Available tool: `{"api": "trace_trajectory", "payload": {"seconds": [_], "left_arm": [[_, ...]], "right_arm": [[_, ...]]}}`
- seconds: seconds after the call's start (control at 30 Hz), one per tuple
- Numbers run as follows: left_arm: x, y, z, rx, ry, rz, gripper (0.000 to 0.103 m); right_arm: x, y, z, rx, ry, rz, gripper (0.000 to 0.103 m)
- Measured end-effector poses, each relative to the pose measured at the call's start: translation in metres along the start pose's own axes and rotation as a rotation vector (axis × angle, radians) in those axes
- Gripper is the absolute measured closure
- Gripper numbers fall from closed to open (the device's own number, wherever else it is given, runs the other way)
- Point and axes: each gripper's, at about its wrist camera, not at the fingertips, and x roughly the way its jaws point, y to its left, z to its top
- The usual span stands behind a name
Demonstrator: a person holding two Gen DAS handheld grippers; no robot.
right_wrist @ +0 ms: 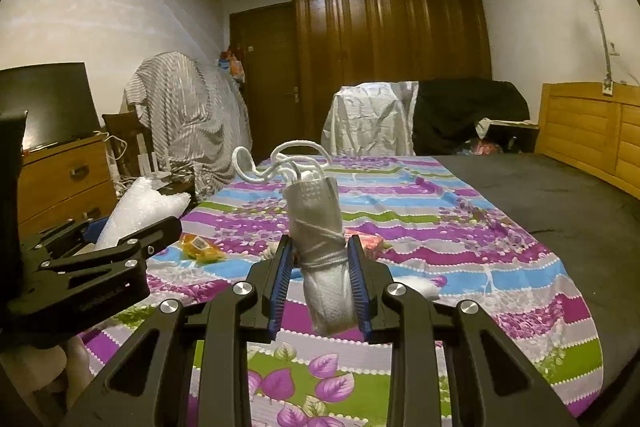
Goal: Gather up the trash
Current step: 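Lift the bubble wrap and tube and carry both to the white bucket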
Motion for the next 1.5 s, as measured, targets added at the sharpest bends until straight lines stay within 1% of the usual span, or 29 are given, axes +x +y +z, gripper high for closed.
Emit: {"api": "trace_trajectory", "payload": {"seconds": [0.07, 0.3, 0.43, 0.53, 0.83, 1.13, 1.37, 1.5], "left_arm": [[-0.001, 0.004, 0.001, -0.009, 0.002, 0.013, 0.045], [-0.008, 0.038, 0.003, -0.043, 0.005, 0.069, 0.045], [-0.011, 0.061, 0.004, -0.068, 0.006, 0.104, 0.045], [-0.016, 0.085, 0.006, -0.09, 0.002, 0.144, 0.045], [-0.035, 0.171, 0.009, -0.174, -0.006, 0.292, 0.045], [-0.062, 0.252, 0.009, -0.237, -0.009, 0.44, 0.045], [-0.079, 0.314, 0.003, -0.275, 0.018, 0.547, 0.045], [-0.085, 0.343, -0.004, -0.301, 0.039, 0.59, 0.045]], "right_arm": [[0.006, 0.005, 0.003, -0.008, 0.006, 0.013, 0.074], [0.029, 0.035, 0.02, -0.037, 0.013, 0.077, 0.074], [0.041, 0.06, 0.031, -0.059, 0.019, 0.121, 0.074], [0.052, 0.085, 0.038, -0.076, 0.029, 0.162, 0.074], [0.087, 0.175, 0.06, -0.12, 0.048, 0.3, 0.074], [0.125, 0.28, 0.077, -0.17, 0.095, 0.443, 0.074], [0.155, 0.367, 0.087, -0.221, 0.145, 0.551, 0.074], [0.171, 0.412, 0.091, -0.237, 0.188, 0.604, 0.074]]}}
